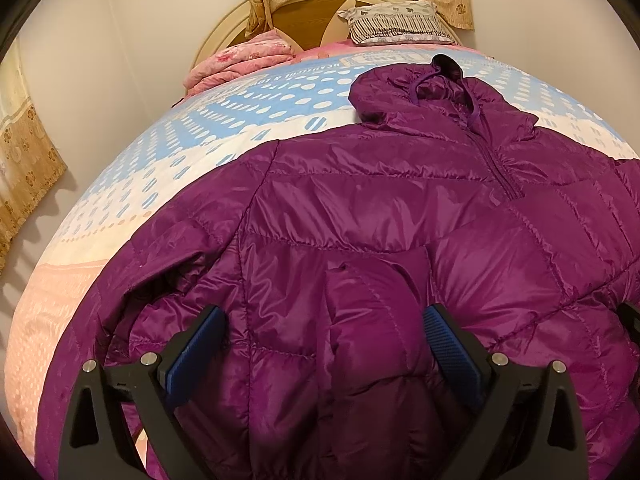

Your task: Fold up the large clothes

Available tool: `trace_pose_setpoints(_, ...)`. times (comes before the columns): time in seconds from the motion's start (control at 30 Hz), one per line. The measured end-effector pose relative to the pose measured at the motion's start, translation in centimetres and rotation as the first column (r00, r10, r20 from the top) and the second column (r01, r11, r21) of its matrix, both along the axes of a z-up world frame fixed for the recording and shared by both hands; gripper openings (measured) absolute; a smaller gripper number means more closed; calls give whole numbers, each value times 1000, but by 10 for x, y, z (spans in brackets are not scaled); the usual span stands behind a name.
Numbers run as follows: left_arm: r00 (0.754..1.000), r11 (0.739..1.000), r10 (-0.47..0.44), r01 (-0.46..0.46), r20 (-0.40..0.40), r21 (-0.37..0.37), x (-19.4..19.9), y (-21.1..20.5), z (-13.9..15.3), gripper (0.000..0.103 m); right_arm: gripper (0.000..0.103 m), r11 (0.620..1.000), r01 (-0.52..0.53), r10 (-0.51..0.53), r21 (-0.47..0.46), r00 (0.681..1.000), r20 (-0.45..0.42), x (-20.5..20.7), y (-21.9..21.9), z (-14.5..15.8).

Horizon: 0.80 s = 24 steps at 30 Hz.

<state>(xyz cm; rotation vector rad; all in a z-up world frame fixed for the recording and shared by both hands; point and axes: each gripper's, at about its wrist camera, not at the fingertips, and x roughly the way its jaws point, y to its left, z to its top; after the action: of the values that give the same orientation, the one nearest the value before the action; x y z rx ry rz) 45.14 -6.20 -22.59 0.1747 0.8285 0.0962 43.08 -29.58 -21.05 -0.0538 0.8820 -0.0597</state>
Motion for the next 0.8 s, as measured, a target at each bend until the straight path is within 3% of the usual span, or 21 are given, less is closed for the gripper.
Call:
trace_pose_setpoints(0.17, 1000, 999, -6, 5, -23, -41, -5, 12, 14, 100, 64, 1000, 2, -2, 6, 1000, -19, 2, -3, 6)
trace_pose_setpoints(0.23, 1000, 998, -3, 3, 2, -56, -21, 24, 34, 100, 64, 1000, 28, -28, -5, 999, 16, -10, -6, 18)
trace_pose_setpoints(0.3, 997, 995, -30, 37, 75, -96, -52, 44, 63, 100, 76, 999, 33, -35, 33, 997, 62, -30, -6, 32)
trace_pose_setpoints(0.37, 992, 997, -42, 50, 115, -63, -75, 61, 76, 100, 81, 998, -1, -4, 67, 997, 73, -51, -1, 40)
trace_pose_setpoints(0.43, 988, 999, -37, 39, 149, -11, -101, 86, 82, 100, 81, 999, -30, 27, 42, 997, 75, -68, 8, 44)
trace_pose_setpoints(0.53, 987, 997, 50, -58, 156, 43, -139, 141, 78, 100, 81, 997, -70, 67, 38, 995, 76, -97, 20, 47)
trace_pose_setpoints(0.63, 972, 982, 176, -185, 157, 42, -175, 201, 69, 100, 82, 994, -90, 84, 61, 992, 98, -119, 28, 50)
trace_pose_setpoints(0.7, 947, 955, 277, -290, 160, 62, -202, 242, 60, 100, 83, 994, -93, 86, 61, 990, 109, -127, 34, 49)
trace_pose_setpoints(0.8, 914, 919, 385, -392, 125, 34, -237, 289, 44, 100, 83, 994, -107, 101, 39, 987, 122, -129, 47, 47)
